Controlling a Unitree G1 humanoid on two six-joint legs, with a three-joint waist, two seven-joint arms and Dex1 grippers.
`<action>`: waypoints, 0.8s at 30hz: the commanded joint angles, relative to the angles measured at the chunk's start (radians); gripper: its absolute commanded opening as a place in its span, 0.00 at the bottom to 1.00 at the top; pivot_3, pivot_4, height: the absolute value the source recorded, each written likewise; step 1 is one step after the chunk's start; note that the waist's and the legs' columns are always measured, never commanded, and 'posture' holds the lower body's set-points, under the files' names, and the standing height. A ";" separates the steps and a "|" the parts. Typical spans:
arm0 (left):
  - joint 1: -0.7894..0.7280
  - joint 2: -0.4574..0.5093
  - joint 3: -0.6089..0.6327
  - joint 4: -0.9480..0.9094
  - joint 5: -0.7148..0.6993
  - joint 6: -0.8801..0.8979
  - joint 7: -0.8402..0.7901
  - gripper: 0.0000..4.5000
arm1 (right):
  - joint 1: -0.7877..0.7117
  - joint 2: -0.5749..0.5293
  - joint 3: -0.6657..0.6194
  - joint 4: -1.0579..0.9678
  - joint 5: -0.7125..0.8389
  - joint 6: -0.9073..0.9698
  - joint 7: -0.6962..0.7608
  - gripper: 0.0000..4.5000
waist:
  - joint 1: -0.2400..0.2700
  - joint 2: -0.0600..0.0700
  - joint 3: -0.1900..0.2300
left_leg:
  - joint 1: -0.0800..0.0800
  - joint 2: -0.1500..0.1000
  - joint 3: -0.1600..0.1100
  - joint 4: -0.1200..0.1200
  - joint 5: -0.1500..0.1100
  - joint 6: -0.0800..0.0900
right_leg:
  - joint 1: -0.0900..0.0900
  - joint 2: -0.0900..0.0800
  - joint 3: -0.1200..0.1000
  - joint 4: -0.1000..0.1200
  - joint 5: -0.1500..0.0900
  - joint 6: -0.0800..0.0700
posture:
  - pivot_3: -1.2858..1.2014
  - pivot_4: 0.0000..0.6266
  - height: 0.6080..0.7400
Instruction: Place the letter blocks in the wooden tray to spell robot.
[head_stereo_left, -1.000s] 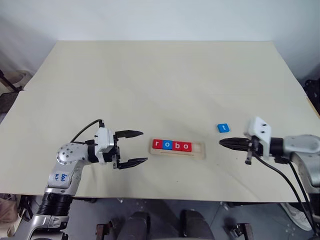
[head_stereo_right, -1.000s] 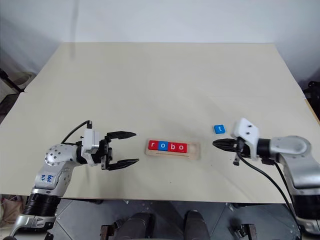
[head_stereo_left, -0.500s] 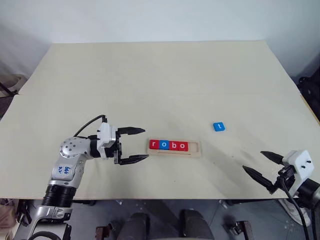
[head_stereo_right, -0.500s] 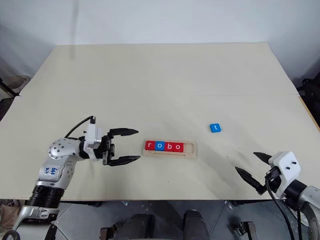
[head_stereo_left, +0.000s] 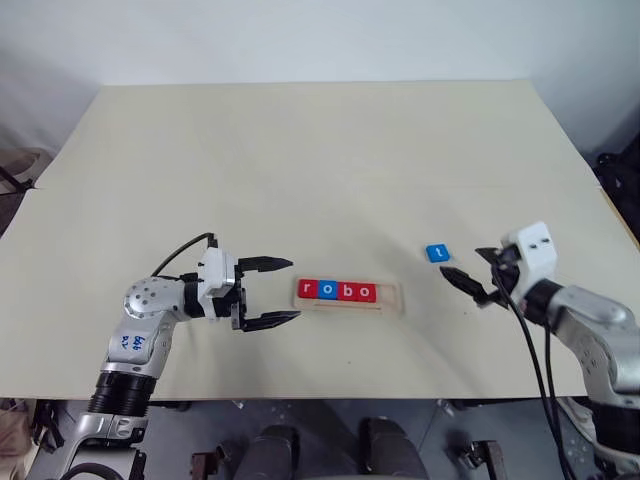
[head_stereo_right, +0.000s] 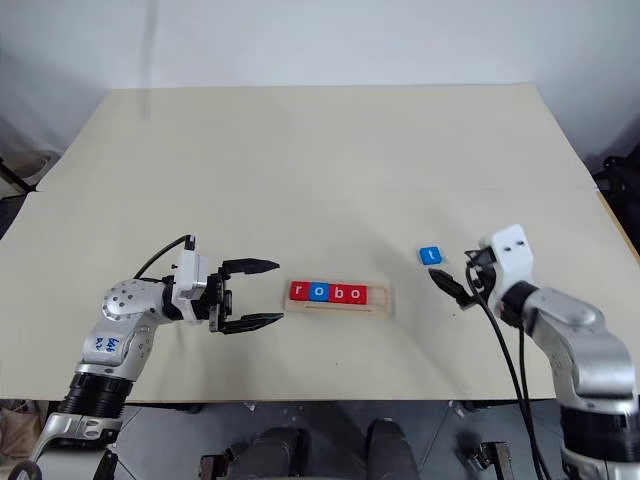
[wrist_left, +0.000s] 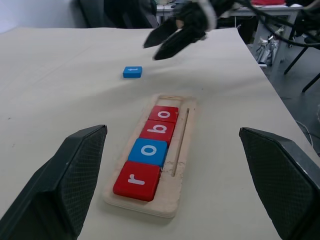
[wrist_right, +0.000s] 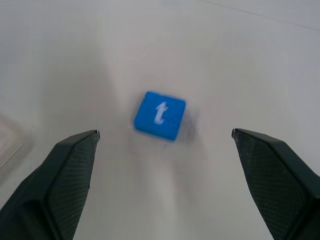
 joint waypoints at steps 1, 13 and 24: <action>0.005 0.004 0.011 -0.045 -0.003 0.005 0.014 1.00 | -0.082 0.025 0.012 0.043 -0.005 0.072 -0.060 0.99 | 0.001 0.000 0.000 | 0.000 0.000 0.000 0.000 0.000 0.000 | 0.000 0.000 0.000 0.000 0.000 0.000 | 0.52 0.24 1.00; 0.037 0.024 0.026 -0.160 -0.014 0.084 0.076 1.00 | -0.208 0.096 0.128 0.091 -0.050 0.212 -0.162 0.85 | -0.003 0.000 0.000 | 0.000 0.000 0.000 0.000 0.000 0.000 | -0.001 0.000 0.000 0.000 0.000 0.000 | 0.52 0.24 1.00; 0.031 0.020 0.019 -0.167 -0.015 0.098 0.083 1.00 | -0.175 0.128 0.071 -0.052 -0.041 0.335 -0.234 0.33 | -0.003 0.000 0.000 | 0.000 0.000 0.000 -0.001 0.000 0.000 | -0.001 0.000 0.000 0.001 0.000 0.000 | 0.52 0.24 1.00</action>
